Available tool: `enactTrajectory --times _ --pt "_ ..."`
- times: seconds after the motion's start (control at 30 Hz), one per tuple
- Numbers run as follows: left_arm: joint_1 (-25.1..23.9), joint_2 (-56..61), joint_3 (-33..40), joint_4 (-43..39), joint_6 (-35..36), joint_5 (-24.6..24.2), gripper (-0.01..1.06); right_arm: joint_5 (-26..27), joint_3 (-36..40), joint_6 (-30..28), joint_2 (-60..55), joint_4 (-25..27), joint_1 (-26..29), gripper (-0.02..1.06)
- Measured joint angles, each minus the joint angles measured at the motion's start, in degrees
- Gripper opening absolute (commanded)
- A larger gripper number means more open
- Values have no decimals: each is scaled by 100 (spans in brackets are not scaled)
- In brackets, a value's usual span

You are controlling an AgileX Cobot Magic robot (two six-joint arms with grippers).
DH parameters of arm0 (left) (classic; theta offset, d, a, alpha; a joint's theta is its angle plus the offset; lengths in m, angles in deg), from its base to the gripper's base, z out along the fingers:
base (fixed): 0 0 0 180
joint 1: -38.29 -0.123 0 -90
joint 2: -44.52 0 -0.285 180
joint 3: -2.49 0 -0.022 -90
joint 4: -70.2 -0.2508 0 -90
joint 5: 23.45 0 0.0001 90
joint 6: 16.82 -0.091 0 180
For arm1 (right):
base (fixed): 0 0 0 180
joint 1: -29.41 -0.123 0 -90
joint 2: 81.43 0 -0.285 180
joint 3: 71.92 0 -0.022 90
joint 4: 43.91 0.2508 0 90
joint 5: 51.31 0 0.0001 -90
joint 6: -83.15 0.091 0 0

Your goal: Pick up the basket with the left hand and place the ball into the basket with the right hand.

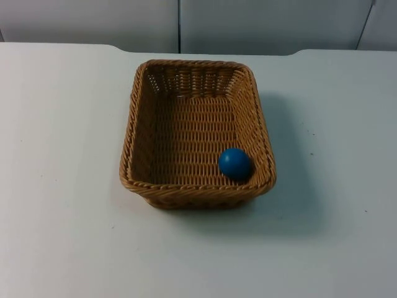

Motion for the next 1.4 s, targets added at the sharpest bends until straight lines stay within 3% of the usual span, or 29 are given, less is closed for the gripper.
enactTrajectory --times 0.33,0.97,1.4 --pt "0 362 279 39 37 -404 105 -19 0 0 0 12 0 103" --pt "0 372 301 261 -231 -431 105 -625 39 -228 0 284 0 103" --pt "0 372 301 261 -231 -431 105 -662 135 -210 0 172 0 103"
